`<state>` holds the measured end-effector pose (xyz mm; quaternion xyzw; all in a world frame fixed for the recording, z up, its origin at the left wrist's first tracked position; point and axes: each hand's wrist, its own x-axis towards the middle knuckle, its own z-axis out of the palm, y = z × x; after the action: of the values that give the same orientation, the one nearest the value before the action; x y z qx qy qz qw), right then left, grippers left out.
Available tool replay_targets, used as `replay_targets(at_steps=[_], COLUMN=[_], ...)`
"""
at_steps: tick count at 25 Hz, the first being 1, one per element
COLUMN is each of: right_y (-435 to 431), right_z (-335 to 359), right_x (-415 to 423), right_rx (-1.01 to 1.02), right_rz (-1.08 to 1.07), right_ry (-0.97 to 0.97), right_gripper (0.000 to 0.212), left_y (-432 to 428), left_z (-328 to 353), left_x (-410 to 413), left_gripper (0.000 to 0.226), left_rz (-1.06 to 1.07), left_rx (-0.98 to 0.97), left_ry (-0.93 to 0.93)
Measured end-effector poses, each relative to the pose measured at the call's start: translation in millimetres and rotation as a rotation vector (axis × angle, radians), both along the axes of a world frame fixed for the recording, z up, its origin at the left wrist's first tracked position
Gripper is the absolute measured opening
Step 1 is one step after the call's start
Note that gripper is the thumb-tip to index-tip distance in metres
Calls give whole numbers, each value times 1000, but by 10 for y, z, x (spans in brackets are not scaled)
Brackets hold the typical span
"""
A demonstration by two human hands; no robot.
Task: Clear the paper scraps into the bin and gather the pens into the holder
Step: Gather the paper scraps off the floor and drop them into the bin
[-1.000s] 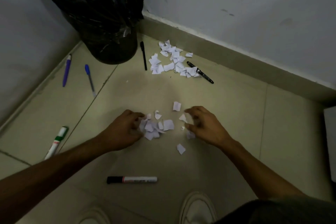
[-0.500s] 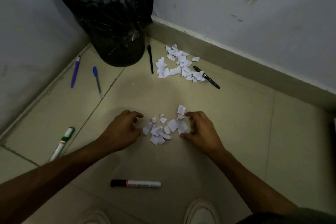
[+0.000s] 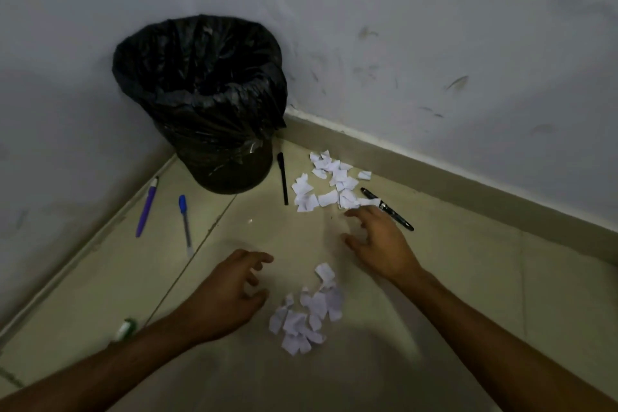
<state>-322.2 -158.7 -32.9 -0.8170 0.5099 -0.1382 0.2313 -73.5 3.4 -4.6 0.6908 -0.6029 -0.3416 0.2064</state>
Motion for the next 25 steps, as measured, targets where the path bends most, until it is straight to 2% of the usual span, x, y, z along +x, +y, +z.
replay_targets(at_steps=[3, 5, 7, 10, 12, 14, 18, 20, 22, 25], right_y=[-403, -407, -231, 34, -33, -264, -877, -1096, -1179, -969], right_z=[-34, -126, -213, -201, -183, -212, -213, -226, -296, -362], right_x=[155, 231, 269, 226, 106, -4, 131, 296, 443, 576], right_rx=[8, 26, 67, 166, 121, 17, -138, -114, -94, -109], right_rz=[-21, -55, -9, 142, 15, -135, -128, -55, 29, 235], right_ry=[254, 299, 232, 49, -103, -120, 56, 174, 278, 308], right_gripper=[50, 41, 36, 44, 38, 31, 39, 42, 40, 36], left_y=[-387, -709, -1043, -1529, -1790, -1952, -2093, -2074, -1987, -1721], left_z=[258, 316, 271, 102, -34, -169, -364, -429, -455, -422], left_x=[108, 102, 70, 5, -72, -150, -284, -347, -390, -394], left_gripper=[53, 55, 58, 62, 63, 62, 58, 51, 47, 46], left_rz=[-75, -114, -159, -208, -244, -301, -358, -352, -351, -436], left_rx=[-72, -97, -118, -116, -85, -58, 26, 20, -30, -86], left_ry=[-114, -161, -226, -302, -330, -391, -571, -626, -634, -569])
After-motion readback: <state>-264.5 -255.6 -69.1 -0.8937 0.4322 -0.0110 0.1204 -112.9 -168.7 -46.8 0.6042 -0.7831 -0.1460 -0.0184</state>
